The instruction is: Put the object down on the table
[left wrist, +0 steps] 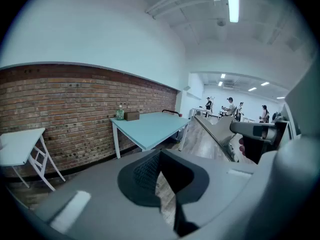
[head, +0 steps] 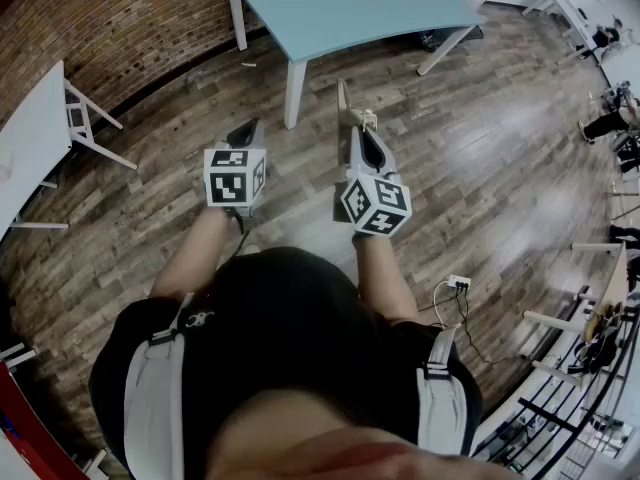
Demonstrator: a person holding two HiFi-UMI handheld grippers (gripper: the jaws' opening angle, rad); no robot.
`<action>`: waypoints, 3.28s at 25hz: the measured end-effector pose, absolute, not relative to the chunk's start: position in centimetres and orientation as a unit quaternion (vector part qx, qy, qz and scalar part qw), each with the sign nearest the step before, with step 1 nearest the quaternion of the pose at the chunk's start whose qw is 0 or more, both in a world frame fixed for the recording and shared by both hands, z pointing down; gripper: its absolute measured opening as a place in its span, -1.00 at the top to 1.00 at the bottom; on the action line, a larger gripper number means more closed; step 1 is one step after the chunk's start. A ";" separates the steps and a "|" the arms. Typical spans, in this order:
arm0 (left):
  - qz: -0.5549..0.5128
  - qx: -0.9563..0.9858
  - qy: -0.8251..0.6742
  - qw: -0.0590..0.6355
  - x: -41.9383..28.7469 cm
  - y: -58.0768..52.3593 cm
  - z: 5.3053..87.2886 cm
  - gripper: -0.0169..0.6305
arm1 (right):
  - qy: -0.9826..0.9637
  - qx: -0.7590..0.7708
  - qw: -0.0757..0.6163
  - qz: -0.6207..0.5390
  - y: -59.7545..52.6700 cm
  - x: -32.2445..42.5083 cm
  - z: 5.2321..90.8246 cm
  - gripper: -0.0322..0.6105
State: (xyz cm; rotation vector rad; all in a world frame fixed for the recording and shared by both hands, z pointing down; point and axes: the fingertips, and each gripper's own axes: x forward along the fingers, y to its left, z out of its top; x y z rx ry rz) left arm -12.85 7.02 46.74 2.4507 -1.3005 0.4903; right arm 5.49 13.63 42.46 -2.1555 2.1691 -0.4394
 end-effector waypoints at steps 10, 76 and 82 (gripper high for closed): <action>0.174 0.864 -0.443 0.162 -13.6 6.6 47.4 0.95 | 0.693 -0.704 0.026 -0.154 13.6 4.3 43.3 0.77; 0.223 0.858 -0.435 0.157 -0.8 -12.2 48.9 0.95 | 0.691 -0.699 0.033 -0.182 -6.4 16.9 44.5 0.78; 0.218 0.853 -0.444 0.165 1.4 -12.4 49.2 0.95 | 0.705 -0.685 0.023 -0.182 -7.1 18.5 44.8 0.78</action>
